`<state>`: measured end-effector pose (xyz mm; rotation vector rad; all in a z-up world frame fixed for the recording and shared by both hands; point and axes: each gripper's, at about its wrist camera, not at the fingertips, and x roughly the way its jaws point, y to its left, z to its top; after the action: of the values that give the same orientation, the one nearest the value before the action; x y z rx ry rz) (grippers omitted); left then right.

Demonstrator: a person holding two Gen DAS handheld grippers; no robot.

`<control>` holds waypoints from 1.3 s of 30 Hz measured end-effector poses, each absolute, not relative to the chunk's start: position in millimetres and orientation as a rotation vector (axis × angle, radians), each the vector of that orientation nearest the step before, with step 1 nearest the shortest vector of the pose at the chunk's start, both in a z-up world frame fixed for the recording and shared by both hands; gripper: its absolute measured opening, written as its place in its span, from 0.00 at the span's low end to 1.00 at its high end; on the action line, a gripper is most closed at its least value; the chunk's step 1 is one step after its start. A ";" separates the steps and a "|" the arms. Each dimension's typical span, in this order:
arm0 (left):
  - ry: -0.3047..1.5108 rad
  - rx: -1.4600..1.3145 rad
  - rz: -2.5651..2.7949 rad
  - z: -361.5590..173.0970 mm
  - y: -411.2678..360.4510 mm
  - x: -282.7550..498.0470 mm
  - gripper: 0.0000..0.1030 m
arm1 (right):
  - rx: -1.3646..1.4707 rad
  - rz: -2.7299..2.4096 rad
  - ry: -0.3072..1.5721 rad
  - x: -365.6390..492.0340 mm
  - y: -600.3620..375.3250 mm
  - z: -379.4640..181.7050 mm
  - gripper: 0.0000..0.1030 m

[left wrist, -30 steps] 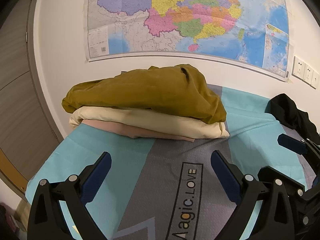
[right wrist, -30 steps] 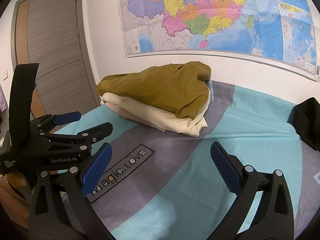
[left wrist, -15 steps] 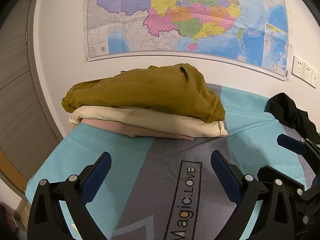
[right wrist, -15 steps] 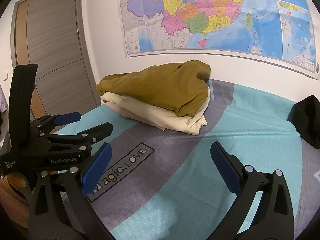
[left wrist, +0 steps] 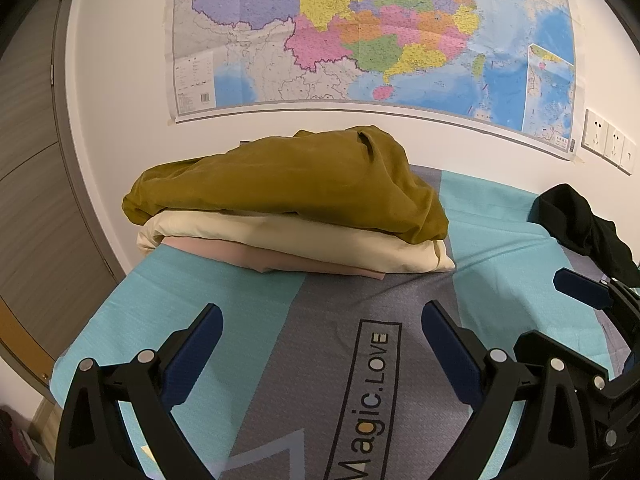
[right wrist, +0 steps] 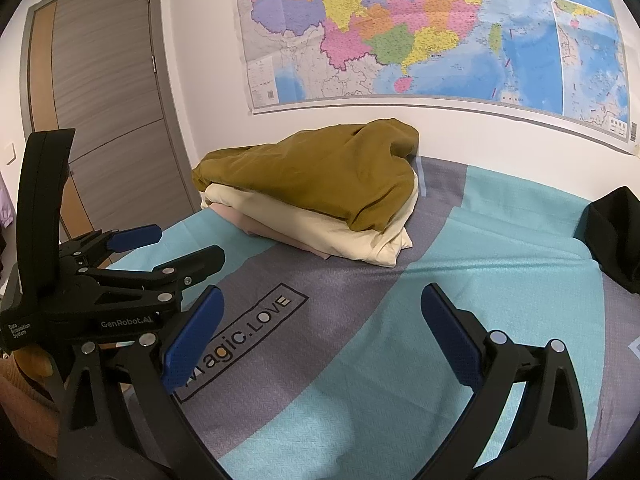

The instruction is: Fold large clothes

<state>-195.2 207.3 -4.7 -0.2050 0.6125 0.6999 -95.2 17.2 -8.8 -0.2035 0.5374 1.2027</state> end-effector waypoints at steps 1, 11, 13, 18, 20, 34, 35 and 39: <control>0.613 -0.204 0.701 -4.7 206.8 -195.1 0.93 | -0.204 1.204 0.539 -94.9 17.2 -8.8 0.94; 0.609 -0.206 0.702 -4.0 207.8 -195.3 0.93 | -0.202 1.202 0.537 -95.1 17.4 -8.2 0.94; 0.608 -0.206 0.701 -3.5 207.7 -194.7 0.93 | -0.202 1.202 0.535 -95.0 17.1 -8.2 0.94; 0.608 -0.207 0.704 -3.1 207.0 -194.4 0.93 | -0.202 1.200 0.535 -95.1 17.3 -8.2 0.94; 0.606 -0.206 0.705 -2.9 206.3 -194.7 0.93 | -0.199 1.199 0.536 -94.9 17.5 -8.0 0.94; 0.609 -0.185 0.659 -5.1 199.6 -183.8 0.93 | -0.169 1.174 0.559 -88.2 10.5 -10.2 0.94; 0.605 -0.180 0.647 -5.5 197.9 -182.2 0.93 | -0.164 1.169 0.562 -86.6 8.1 -10.6 0.94; 0.601 -0.150 0.582 -6.2 182.1 -168.7 0.93 | -0.139 1.121 0.575 -76.8 -8.8 -14.0 0.94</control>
<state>-168.7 182.1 -6.2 -0.1496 0.6008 0.5823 -76.8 -8.8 -14.0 -0.1393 0.5749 1.1214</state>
